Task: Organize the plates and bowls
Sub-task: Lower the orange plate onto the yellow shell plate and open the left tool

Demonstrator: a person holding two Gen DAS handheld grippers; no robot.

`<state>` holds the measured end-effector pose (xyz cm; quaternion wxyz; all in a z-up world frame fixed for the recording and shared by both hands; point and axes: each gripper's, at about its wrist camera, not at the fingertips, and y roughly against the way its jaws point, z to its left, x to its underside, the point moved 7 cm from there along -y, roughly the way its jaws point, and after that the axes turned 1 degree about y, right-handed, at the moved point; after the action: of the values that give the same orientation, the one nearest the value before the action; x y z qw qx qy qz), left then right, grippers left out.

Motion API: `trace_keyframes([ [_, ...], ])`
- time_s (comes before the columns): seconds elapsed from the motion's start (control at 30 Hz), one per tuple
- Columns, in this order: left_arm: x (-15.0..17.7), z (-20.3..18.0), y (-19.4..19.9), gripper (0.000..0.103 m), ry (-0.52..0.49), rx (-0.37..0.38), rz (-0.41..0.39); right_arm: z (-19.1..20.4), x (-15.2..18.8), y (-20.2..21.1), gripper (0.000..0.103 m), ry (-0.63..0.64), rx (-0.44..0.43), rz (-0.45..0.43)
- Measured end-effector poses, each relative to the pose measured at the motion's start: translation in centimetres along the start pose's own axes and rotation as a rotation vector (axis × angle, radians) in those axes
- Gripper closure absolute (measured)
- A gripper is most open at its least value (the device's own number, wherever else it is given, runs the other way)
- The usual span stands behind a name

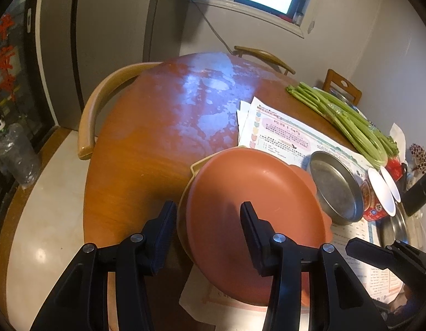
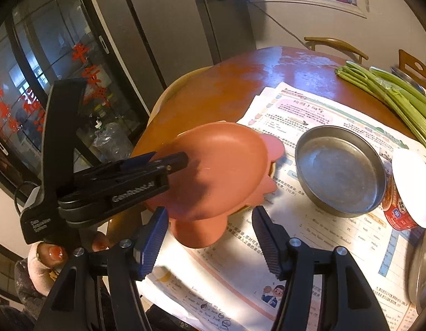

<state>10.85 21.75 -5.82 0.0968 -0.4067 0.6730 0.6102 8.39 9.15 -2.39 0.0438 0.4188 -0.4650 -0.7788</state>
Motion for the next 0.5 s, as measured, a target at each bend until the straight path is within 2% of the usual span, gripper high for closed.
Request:
trace_keyframes([
  [0.23,-0.4,-0.8,1.7,0.046,-0.004,0.033,-0.028,-0.5,-0.1,1.0,0.040,-0.009,0.014,-0.027],
  [0.5,-0.5,-2.6,3.3,0.044,-0.033,0.043,-0.048,-1.6,-0.2,2.8,0.040,-0.040,0.033,-0.067],
])
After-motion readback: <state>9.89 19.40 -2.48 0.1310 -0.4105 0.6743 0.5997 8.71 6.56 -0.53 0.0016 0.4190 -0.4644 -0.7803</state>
